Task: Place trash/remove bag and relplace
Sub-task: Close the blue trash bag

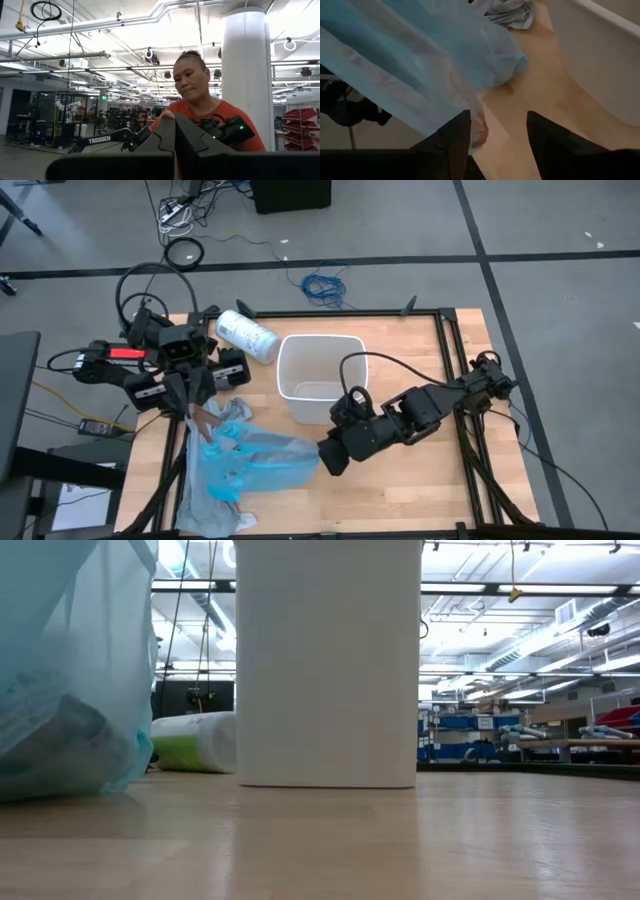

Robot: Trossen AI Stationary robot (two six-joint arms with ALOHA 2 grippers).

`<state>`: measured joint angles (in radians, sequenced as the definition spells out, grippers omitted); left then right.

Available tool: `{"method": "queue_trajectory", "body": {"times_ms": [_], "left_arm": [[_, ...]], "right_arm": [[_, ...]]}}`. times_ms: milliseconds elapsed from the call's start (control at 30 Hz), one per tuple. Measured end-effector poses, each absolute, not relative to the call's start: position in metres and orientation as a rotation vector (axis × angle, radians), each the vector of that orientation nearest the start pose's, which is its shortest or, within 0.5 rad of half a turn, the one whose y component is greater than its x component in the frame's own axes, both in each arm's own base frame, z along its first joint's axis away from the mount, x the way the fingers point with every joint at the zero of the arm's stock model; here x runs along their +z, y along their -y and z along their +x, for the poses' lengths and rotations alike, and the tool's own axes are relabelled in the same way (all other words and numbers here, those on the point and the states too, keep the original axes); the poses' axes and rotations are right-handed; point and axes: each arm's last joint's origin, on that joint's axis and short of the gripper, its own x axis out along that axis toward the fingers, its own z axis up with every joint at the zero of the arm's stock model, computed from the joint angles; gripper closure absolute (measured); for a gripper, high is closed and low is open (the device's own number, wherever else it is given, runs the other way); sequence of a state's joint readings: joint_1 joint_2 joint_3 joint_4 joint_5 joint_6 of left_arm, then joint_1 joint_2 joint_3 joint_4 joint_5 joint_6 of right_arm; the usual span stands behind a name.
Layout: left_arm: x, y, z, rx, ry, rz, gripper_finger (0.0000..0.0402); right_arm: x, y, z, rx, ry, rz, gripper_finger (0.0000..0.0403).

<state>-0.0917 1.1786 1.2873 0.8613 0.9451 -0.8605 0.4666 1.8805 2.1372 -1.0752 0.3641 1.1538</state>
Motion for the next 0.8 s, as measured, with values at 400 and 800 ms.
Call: {"method": "queue_trajectory", "body": {"times_ms": [400, 800], "left_arm": [[0.504, 0.042, 0.201, -1.244, 0.438, -0.317, 0.0396], [0.504, 0.042, 0.201, -1.244, 0.437, -0.318, 0.0396]], "right_arm": [[0.395, -0.175, 0.364, -0.237, -0.633, 0.818, 0.0232], [0.38, -0.186, 0.365, -0.139, -0.745, 0.915, 0.0233]]}}
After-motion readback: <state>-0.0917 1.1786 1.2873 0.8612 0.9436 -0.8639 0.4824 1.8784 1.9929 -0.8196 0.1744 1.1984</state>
